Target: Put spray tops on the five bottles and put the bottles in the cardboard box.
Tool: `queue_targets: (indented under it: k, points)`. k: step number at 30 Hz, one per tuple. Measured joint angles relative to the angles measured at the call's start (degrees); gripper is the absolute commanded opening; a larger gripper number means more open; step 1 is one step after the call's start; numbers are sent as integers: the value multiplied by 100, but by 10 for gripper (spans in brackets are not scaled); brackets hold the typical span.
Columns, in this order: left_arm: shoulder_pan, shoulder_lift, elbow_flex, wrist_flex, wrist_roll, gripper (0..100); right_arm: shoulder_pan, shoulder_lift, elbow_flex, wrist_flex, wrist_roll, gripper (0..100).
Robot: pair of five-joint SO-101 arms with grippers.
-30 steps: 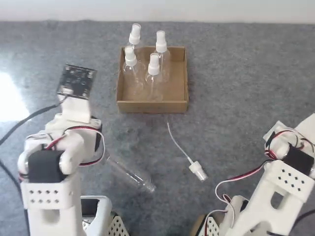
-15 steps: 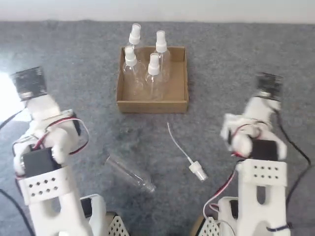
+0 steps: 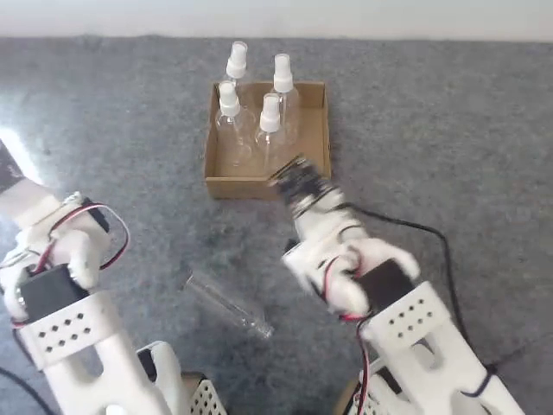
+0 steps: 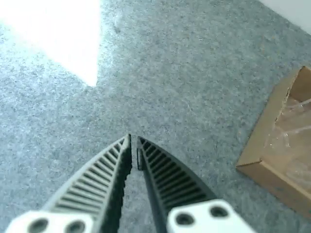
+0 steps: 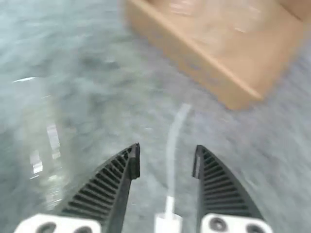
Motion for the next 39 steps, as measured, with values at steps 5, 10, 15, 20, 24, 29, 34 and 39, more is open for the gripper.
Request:
queue_targets:
  k: [5, 10, 15, 20, 24, 29, 34, 39]
  points:
    - [-158, 0, 0, 0, 132, 56, -1055, 0, 0, 0, 9, 298]
    - [-299, 0, 0, -62, 237, 100, -1758, 0, 0, -290, 9, 299]
    - [-308, 0, 44, -70, 378, 109, -2031, 413, 0, -703, 9, 300]
    - [-325, 0, 97, -88, 413, 109, -2145, 1371, 0, -1275, 18, 300]
    - [-316, 0, 97, -88, 413, 109, -2303, 2031, 0, -1626, 26, 300]
    - [-316, 0, 97, -88, 413, 109, -2374, 2593, 0, -2101, 26, 300]
    - [-325, 0, 97, -88, 413, 109, -2409, 2945, -44, -2259, 26, 300]
    - [-316, 0, 97, -88, 413, 109, -2409, 3376, -615, -1811, 26, 298]
